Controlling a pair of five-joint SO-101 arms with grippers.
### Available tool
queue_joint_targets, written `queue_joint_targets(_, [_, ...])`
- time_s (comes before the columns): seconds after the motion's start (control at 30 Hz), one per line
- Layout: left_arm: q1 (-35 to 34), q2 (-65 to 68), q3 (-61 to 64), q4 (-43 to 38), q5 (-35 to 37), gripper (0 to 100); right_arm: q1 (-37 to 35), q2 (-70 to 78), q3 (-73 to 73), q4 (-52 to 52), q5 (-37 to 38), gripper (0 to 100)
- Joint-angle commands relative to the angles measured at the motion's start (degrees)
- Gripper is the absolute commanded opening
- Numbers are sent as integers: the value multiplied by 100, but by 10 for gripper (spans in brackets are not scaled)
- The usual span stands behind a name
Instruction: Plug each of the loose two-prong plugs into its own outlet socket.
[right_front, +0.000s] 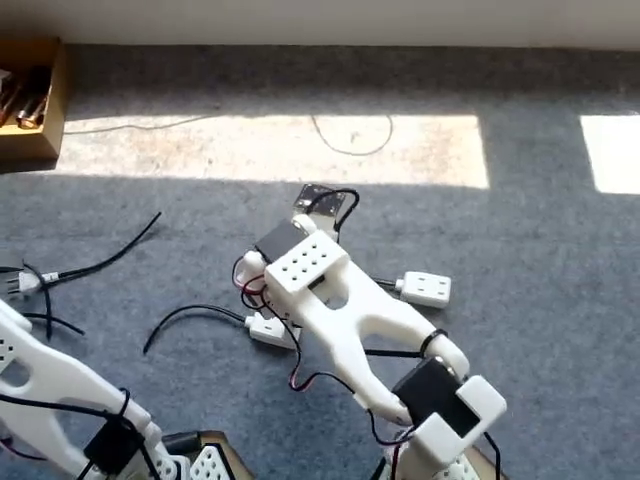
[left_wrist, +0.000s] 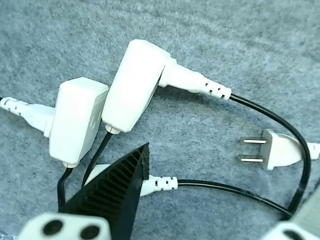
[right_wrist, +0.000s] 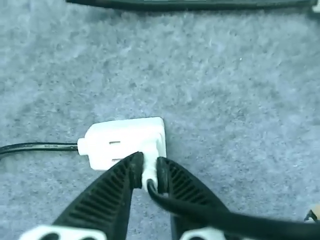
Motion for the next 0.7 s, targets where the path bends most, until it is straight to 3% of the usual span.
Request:
queue_joint_targets(0.0, [57,-145,-224,70,26,471,-22,215,-734,884,167,31])
queue_joint_targets(0.13, [48,-145,-224,70,18,471,-40,215,-1596,1701,325,218])
queue_joint_targets(0.37, [84,-136,-224,62,18,471,-31,215,-2563,2193,369,850])
queue_joint_targets(0.43, [119,-136,-224,62,18,471,-13,171,-2853,2202,369,979])
queue_joint_targets(0.67, [462,-242,-215,88,26,471,479,-1446,-3204,2193,369,878])
